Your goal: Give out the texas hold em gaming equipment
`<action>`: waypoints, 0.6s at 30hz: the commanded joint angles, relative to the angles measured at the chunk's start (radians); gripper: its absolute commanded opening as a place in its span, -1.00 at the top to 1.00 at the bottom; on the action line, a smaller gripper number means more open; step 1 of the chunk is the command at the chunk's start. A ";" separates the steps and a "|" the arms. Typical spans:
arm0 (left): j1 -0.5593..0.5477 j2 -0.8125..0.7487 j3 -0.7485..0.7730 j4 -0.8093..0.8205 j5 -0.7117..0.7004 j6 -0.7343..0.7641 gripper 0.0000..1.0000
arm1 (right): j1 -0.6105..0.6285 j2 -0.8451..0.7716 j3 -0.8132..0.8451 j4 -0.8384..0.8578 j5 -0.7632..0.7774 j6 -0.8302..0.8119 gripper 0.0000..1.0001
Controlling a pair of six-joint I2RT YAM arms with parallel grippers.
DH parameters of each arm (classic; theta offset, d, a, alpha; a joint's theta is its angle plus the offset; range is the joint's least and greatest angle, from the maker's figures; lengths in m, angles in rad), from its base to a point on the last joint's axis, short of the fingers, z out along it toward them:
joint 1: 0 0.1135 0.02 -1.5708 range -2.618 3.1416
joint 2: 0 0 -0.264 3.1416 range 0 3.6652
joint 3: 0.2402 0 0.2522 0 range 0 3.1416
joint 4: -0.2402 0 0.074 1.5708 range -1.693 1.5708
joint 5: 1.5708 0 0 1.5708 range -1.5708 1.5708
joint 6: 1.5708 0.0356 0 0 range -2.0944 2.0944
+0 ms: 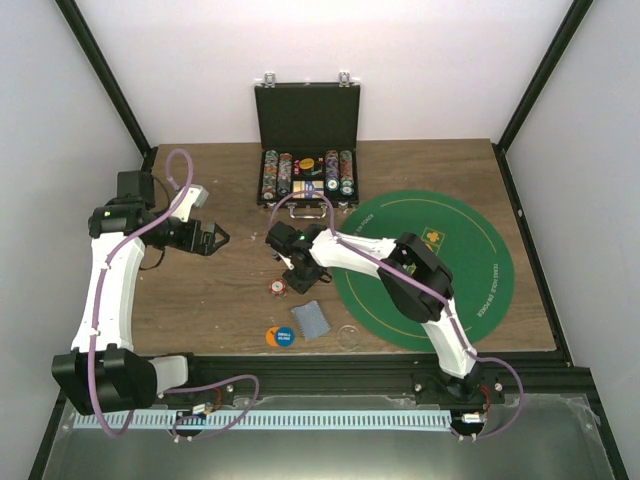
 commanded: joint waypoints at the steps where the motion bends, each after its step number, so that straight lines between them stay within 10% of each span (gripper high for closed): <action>1: -0.001 0.004 0.033 -0.015 0.008 0.019 -0.96 | 0.005 0.029 -0.030 -0.027 -0.021 -0.007 0.28; 18: -0.001 -0.007 0.036 -0.026 0.015 0.029 -0.96 | 0.004 -0.106 0.044 -0.081 -0.042 0.002 -0.43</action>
